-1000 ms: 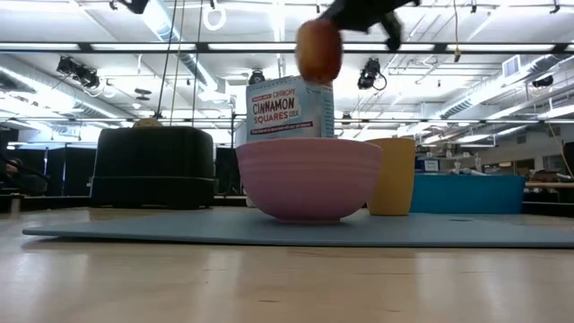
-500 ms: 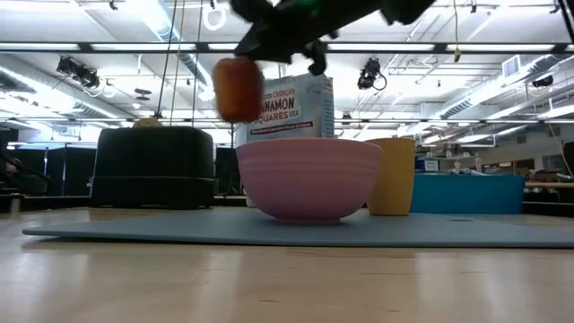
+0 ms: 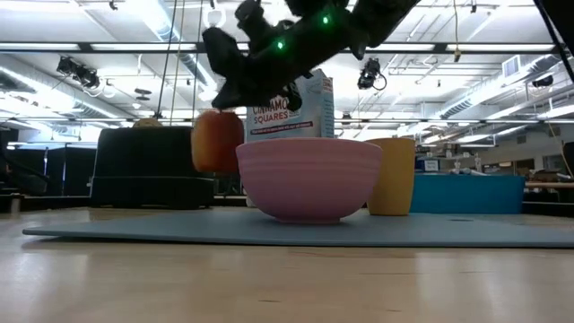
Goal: Arrange a breakfast setting
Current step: Put the apple on the blue cutting board to the top left of the pink bowl
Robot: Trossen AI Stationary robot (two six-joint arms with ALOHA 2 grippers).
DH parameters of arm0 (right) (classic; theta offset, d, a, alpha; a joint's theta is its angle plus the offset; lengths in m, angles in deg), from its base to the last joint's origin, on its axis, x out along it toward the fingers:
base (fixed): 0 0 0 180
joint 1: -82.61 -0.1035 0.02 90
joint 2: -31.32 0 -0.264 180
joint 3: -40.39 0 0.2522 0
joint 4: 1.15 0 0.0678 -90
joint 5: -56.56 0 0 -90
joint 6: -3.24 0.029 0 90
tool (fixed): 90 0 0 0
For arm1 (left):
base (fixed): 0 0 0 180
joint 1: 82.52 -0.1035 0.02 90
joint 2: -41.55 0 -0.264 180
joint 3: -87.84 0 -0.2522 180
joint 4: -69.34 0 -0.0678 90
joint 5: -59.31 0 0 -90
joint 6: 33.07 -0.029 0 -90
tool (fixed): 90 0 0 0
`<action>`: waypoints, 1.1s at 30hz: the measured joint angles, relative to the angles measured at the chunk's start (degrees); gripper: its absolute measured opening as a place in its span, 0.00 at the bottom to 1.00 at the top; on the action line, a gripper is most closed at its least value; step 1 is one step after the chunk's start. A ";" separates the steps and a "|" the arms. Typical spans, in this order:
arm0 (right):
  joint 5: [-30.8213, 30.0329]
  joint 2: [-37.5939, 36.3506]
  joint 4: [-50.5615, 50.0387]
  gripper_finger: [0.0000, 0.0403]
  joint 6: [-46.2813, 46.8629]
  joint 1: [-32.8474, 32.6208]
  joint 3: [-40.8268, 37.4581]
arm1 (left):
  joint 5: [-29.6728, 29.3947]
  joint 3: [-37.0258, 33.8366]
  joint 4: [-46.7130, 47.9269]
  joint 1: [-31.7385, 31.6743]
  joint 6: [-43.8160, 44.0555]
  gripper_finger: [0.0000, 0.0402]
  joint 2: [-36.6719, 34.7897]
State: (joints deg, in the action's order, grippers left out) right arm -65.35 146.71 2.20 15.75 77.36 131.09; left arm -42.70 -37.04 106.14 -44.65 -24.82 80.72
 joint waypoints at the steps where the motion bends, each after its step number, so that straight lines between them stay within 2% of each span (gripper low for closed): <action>1: 0.82 0.00 -0.60 0.05 0.36 0.25 0.00 | -0.04 0.00 -0.12 -0.02 -0.10 0.39 0.00; 14: 9.60 2.31 -3.59 0.05 0.94 3.51 0.13 | -1.33 0.00 -0.22 -0.07 -1.48 0.39 0.06; 26: 10.59 3.61 -3.62 0.05 0.89 3.43 0.02 | -1.31 0.00 -0.08 -0.07 -1.13 0.39 0.04; 33: 11.03 3.61 -2.73 0.14 0.83 3.23 0.00 | -1.31 0.00 -0.04 -0.07 -0.98 0.39 0.04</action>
State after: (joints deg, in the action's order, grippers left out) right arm -54.32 150.32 -0.54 16.58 80.59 131.09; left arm -44.01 -37.04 106.10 -44.72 -25.80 80.77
